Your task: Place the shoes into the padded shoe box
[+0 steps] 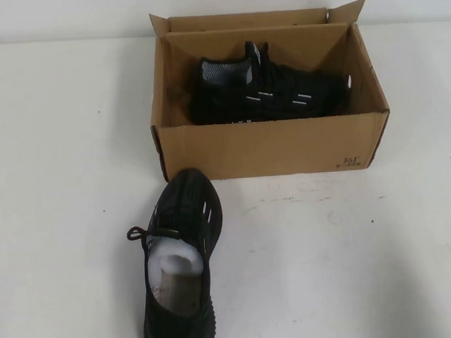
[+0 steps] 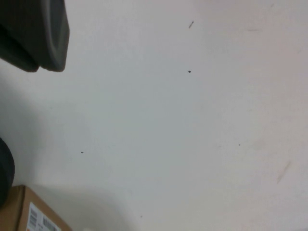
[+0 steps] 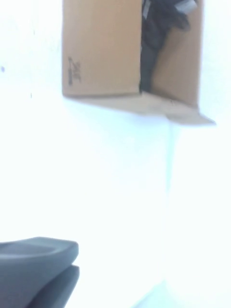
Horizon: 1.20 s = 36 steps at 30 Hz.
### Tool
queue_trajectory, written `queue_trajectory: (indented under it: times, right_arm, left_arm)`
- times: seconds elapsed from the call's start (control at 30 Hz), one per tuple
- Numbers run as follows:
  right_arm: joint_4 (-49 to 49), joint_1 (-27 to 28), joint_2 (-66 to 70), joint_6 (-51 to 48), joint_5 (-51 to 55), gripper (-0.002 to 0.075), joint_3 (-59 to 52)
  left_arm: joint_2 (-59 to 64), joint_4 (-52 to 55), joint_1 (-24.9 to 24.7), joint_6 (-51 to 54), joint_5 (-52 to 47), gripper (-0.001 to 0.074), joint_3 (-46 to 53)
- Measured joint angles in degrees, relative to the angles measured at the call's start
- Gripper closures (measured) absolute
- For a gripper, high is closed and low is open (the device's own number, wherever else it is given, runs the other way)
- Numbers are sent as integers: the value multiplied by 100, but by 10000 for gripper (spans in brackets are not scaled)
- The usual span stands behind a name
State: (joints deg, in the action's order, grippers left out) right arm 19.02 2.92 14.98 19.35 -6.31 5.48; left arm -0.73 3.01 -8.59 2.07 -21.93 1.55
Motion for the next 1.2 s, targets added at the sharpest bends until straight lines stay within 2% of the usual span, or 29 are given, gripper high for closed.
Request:
queue_trajectory:
  times: [0.33, 0.63, 0.83, 0.9, 0.97, 1.03, 1.2]
  right_arm:
    - [27, 62, -1698, -10, 208, 731, -718]
    - [27, 62, -1714, -10, 184, 731, -718]
    - [762, 62, -1705, -26, 210, 731, -718]
    - [159, 62, -1705, -505, 376, 731, -718]
    - [-855, 62, -1705, -1505, 686, 731, -718]
    - [-1464, 62, -1705, -2325, 1084, 731, -718]
    - [-1902, 62, -1705, -2612, 1916, 731, -718]
  left_arm:
    - [0, 0, 0, 0, 0, 738, 0]
    - [0, 0, 0, 0, 0, 738, 0]
    - [0, 0, 0, 0, 0, 738, 0]
    - [0, 0, 0, 0, 0, 738, 0]
    - [0, 0, 0, 0, 0, 738, 0]
    - [0, 0, 0, 0, 0, 738, 0]
    - [0, 0, 0, 0, 0, 738, 0]
